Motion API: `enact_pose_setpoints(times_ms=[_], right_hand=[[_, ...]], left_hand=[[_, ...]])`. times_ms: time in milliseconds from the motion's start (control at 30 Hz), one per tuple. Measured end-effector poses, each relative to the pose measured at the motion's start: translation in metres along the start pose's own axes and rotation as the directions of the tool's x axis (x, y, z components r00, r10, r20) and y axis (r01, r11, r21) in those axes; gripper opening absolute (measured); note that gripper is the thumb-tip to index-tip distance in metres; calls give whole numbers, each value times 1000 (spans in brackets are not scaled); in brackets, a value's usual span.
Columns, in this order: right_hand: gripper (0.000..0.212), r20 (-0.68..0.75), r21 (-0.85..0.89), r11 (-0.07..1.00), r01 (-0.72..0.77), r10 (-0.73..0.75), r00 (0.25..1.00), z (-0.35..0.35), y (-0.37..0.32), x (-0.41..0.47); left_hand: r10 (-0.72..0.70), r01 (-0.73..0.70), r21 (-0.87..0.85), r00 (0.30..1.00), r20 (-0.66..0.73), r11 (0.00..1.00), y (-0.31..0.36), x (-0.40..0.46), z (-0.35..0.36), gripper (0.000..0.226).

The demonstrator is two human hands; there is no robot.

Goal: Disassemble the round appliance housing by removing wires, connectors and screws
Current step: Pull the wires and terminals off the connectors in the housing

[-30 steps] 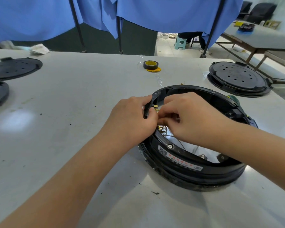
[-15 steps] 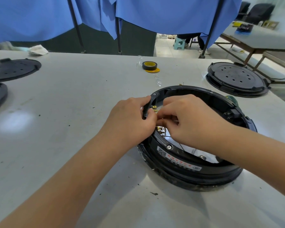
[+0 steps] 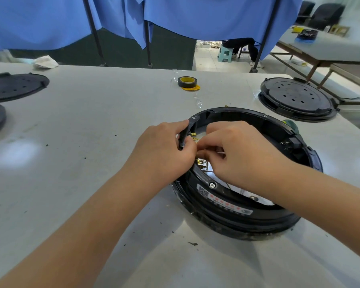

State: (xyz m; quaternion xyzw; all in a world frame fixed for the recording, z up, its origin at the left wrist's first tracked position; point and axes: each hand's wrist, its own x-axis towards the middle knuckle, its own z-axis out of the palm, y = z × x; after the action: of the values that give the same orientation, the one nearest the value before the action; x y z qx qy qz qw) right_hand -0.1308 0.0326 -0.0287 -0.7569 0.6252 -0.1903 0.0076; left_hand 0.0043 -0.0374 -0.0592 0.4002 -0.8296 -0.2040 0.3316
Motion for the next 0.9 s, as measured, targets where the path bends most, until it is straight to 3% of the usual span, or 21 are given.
enact_pose_setpoints(times_ms=[600,733,900], right_hand=[[14,2,71,997,-29,29,1000,2,7,-1],[12,12,96,995,-38,37,999,2,11,1],[10,81,234,965,-118,101,992,-21,19,9]], left_hand=[[-37,38,-34,999,8,999,-2,-1,1,28],[-44,44,-28,999,8,999,-4,0,2,36],[-48,47,-70,999,-9,996,-4,-3,5,37]])
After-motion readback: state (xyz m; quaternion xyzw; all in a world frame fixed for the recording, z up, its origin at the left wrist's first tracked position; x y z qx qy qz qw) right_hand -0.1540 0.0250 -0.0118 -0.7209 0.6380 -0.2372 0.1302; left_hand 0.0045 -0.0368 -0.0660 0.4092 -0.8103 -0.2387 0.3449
